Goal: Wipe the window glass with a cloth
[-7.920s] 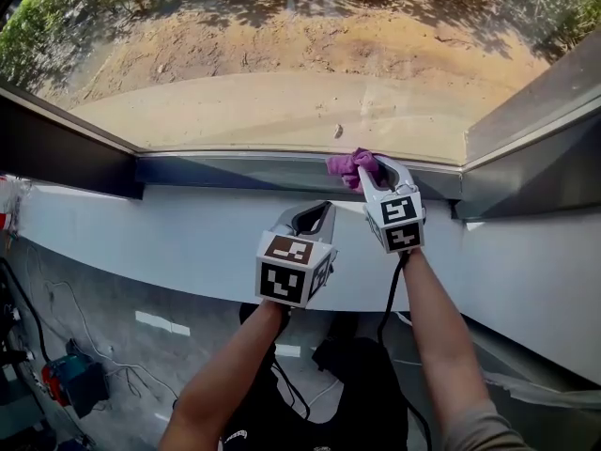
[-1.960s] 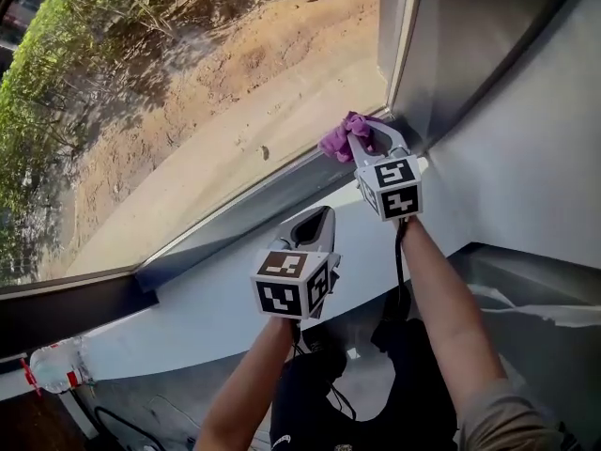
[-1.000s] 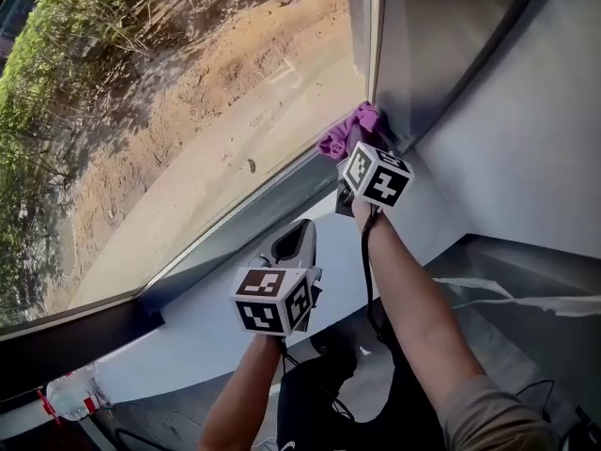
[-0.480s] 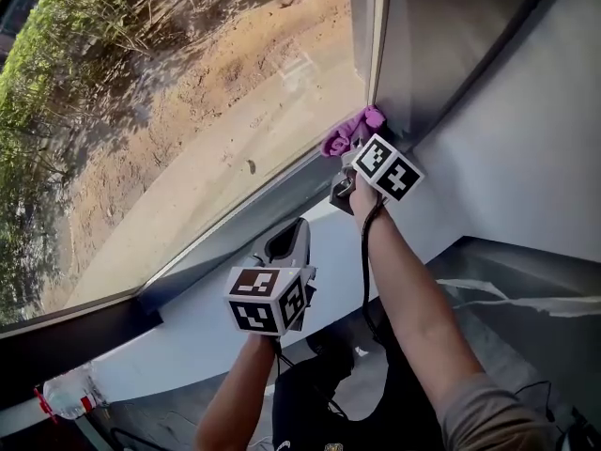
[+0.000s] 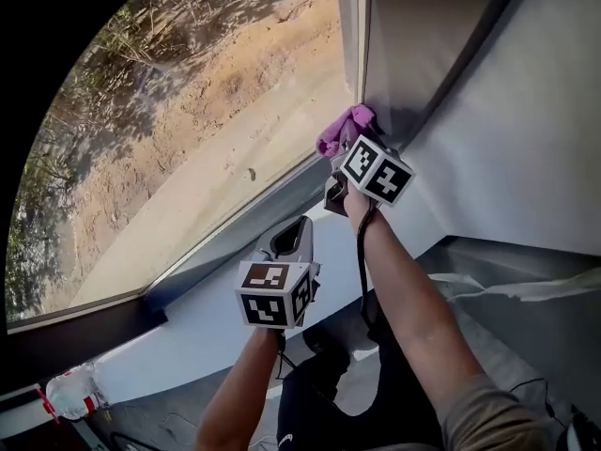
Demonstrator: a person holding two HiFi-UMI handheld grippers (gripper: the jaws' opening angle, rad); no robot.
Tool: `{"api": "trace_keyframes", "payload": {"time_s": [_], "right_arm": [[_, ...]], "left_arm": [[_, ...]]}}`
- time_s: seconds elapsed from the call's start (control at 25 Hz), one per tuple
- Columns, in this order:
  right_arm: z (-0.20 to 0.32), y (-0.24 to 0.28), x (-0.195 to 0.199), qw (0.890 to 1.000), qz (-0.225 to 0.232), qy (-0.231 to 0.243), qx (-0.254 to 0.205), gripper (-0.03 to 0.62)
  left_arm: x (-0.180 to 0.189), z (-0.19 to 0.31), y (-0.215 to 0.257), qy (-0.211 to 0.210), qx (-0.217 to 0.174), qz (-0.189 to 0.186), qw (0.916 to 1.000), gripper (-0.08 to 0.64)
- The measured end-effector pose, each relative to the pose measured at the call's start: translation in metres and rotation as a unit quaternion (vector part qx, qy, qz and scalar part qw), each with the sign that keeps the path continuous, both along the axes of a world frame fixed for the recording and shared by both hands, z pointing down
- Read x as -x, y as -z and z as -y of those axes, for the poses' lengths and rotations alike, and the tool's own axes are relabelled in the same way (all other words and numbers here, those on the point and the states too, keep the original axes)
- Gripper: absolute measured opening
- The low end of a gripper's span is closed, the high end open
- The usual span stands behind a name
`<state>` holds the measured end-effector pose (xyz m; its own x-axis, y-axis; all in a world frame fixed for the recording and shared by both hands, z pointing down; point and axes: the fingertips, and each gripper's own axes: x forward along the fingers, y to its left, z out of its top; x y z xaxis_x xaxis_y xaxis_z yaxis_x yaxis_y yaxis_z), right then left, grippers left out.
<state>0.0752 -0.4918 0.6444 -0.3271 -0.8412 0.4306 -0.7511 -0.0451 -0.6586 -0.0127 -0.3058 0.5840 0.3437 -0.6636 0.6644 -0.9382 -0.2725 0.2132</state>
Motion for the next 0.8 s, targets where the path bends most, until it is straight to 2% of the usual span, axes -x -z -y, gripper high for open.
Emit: {"api": "trace_keyframes", "payload": {"time_s": [0.28, 0.8], "right_arm": [[-0.002, 0.070, -0.003, 0.999, 0.005, 0.012, -0.031, 0.094], [-0.003, 0.240, 0.003, 0.993, 0.020, 0.043, -0.110, 0.094]], "left_arm": [[-0.012, 0.001, 0.048, -0.005, -0.018, -0.001, 0.9998, 0.000], [-0.020, 0.003, 0.147, 0.003, -0.048, -0.007, 0.9988, 0.000]]}}
